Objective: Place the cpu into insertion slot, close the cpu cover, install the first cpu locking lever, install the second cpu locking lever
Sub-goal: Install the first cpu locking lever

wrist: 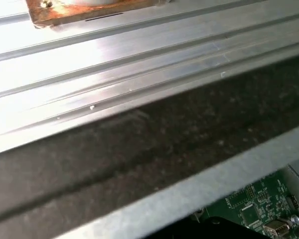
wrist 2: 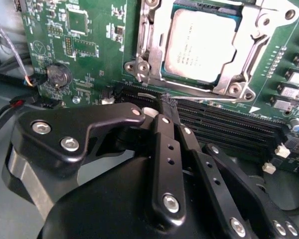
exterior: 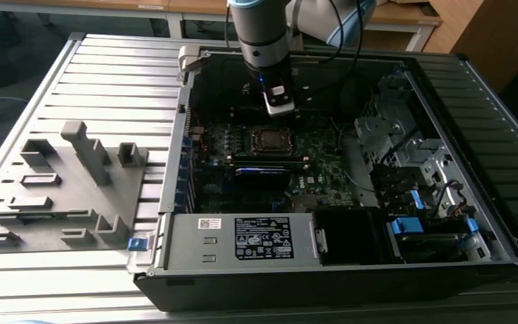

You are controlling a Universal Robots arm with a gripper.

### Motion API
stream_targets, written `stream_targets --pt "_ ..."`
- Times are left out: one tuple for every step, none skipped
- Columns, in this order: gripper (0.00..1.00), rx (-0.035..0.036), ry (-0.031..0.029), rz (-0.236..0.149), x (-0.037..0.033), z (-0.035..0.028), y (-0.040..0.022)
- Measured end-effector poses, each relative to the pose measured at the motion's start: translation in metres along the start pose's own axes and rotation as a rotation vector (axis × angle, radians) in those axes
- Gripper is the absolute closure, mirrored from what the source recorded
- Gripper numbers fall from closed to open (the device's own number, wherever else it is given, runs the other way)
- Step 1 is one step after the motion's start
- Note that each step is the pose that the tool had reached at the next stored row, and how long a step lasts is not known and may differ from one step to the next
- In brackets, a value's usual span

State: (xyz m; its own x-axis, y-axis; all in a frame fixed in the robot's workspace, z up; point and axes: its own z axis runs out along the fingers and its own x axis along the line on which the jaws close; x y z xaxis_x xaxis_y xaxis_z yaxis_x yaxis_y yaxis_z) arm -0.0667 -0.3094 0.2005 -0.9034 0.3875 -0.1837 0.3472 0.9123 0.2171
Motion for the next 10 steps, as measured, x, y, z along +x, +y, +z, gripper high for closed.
stream_targets --pt "0.89 0.0023 -0.0027 0.012 0.0001 0.0004 -0.0001" --pt "0.89 0.0051 -0.0061 0.026 0.0002 0.0009 -0.0002" --pt "0.89 0.0082 -0.0097 0.043 0.0003 0.0015 -0.0004" --pt "0.89 0.0111 -0.0131 0.057 0.0004 0.002 -0.0005" --pt "0.89 0.0137 -0.0161 0.071 0.0005 0.0025 -0.0006" --pt "0.89 0.0154 -0.0181 0.08 0.0006 0.0031 -0.0007" --pt "0.89 0.0167 -0.0197 0.087 0.0007 0.0037 -0.0007" --pt "0.89 0.0178 -0.0211 0.093 0.0009 0.0044 -0.0008" --pt "0.89 0.0186 -0.022 0.097 0.001 0.005 -0.0009" --pt "0.89 0.0191 -0.0222 0.098 0.0011 0.0054 -0.0008"
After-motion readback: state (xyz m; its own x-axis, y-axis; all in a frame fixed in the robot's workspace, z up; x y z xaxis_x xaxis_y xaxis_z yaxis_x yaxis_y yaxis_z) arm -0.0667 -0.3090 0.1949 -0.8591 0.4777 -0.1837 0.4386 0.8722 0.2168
